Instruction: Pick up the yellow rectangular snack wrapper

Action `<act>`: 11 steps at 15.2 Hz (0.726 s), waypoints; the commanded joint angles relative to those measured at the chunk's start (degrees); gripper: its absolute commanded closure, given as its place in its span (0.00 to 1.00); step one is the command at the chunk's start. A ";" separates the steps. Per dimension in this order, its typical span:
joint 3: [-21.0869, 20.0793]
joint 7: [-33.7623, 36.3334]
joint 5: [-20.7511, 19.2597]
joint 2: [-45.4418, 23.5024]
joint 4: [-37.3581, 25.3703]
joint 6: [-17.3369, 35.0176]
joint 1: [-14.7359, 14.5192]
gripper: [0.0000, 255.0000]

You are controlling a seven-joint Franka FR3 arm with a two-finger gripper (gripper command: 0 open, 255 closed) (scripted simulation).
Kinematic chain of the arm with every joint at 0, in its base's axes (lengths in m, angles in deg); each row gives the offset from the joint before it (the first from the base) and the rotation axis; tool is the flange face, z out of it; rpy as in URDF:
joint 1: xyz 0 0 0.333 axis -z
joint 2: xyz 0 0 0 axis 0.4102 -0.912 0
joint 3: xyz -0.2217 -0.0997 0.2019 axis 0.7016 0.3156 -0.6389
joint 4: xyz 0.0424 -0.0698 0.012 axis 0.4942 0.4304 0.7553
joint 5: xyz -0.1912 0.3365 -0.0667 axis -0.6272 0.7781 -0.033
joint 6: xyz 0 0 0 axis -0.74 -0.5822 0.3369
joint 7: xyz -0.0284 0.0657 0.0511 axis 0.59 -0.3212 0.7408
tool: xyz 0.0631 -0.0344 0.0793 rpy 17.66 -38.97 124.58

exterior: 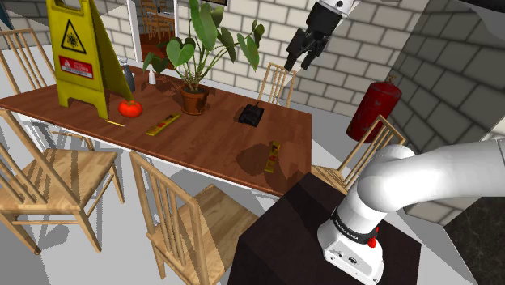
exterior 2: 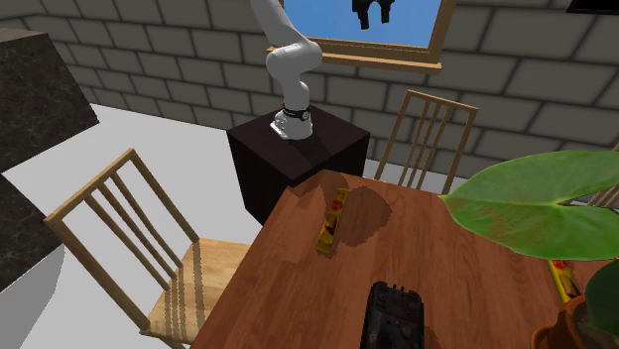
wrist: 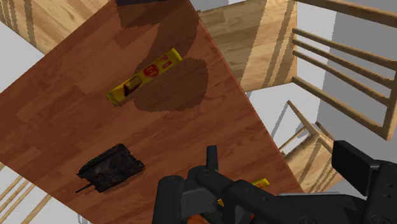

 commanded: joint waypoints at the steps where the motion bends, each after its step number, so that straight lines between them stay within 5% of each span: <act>1: 0.00 0.00 0.00 0.00 0.00 0.00 0.00 0.00; 11: -0.14 7.58 -1.43 -10.85 8.11 15.43 5.22 0.00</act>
